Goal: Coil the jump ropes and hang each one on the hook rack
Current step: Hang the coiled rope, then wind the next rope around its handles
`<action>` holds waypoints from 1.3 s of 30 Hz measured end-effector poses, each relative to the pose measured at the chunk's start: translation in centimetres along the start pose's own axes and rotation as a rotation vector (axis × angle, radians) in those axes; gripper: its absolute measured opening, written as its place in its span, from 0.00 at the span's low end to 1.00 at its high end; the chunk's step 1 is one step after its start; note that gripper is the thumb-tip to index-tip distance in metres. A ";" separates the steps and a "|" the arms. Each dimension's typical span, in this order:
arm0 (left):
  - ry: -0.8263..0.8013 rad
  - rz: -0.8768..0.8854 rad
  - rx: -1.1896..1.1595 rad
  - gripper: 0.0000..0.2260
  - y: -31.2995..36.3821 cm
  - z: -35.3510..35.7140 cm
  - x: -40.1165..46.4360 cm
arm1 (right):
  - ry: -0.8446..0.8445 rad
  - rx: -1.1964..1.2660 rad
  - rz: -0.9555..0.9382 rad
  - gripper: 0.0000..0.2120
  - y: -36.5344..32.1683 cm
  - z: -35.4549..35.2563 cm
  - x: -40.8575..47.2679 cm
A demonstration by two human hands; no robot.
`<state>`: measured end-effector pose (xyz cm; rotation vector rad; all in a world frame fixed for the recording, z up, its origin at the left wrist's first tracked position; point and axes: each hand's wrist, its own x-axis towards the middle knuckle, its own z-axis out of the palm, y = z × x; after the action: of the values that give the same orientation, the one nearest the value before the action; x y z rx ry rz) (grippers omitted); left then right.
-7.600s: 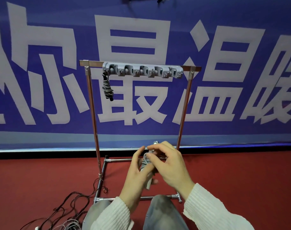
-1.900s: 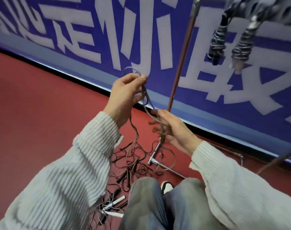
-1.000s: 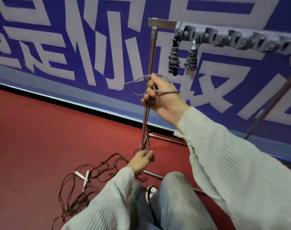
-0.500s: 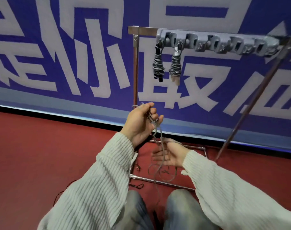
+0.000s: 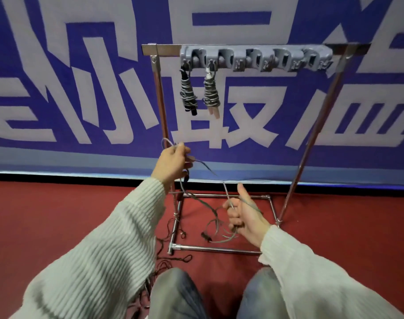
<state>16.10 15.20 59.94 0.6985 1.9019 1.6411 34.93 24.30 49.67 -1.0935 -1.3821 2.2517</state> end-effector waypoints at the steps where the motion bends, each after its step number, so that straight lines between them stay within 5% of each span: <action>1: 0.003 0.037 0.138 0.20 -0.8 0.0 -0.4 | 0.005 -0.018 0.013 0.36 -0.9 -0.6 -0.1; 4: 0.075 0.118 0.554 0.27 -2.3 -0.4 -1.7 | -0.043 -0.306 0.149 0.43 -2.5 -2.7 -0.7; 7: 0.183 0.019 0.635 0.25 -3.7 -2.0 -2.5 | -0.037 -0.664 0.270 0.46 -3.0 -5.4 -0.9; 12: 0.046 -0.266 0.105 0.10 -4.7 -6.9 -3.9 | 0.113 -0.679 0.212 0.43 -5.3 -9.5 -1.9; 16: -0.205 -0.182 0.063 0.10 -2.2 -6.4 -6.0 | 0.218 -0.958 0.085 0.31 -5.3 -9.8 -2.1; 21: 0.183 -0.035 -0.269 0.08 -1.5 -4.5 -4.2 | 0.007 -0.413 0.164 0.30 -4.4 -8.8 -1.7; 25: 0.039 -0.021 -0.189 0.08 -1.5 -2.8 -4.6 | 0.129 -0.798 0.089 0.25 -3.0 -7.7 -1.4; 27: -0.049 0.028 -0.177 0.10 -1.3 -1.6 -5.0 | 0.190 -0.782 0.021 0.19 -2.9 -7.0 -1.2; 31: -0.114 0.109 -0.165 0.12 -0.4 0.6 -5.8 | -0.005 -0.880 0.222 0.20 -3.6 -5.1 -2.0; 33: -0.140 0.127 -0.148 0.13 0.5 1.6 -6.2 | -0.109 -0.708 0.263 0.21 -4.2 -4.6 -2.6; 36: -0.184 0.204 0.085 0.12 2.3 2.9 -7.1 | -0.154 0.045 0.141 0.14 -4.4 -3.1 -4.0; 39: -0.269 0.263 0.262 0.12 4.0 4.6 -8.2 | -0.119 -0.121 -0.044 0.13 -3.3 -1.1 -5.1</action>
<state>25.36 13.42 63.80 1.2567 1.9043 1.3686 38.69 23.69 54.49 -0.9685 -1.5926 2.2594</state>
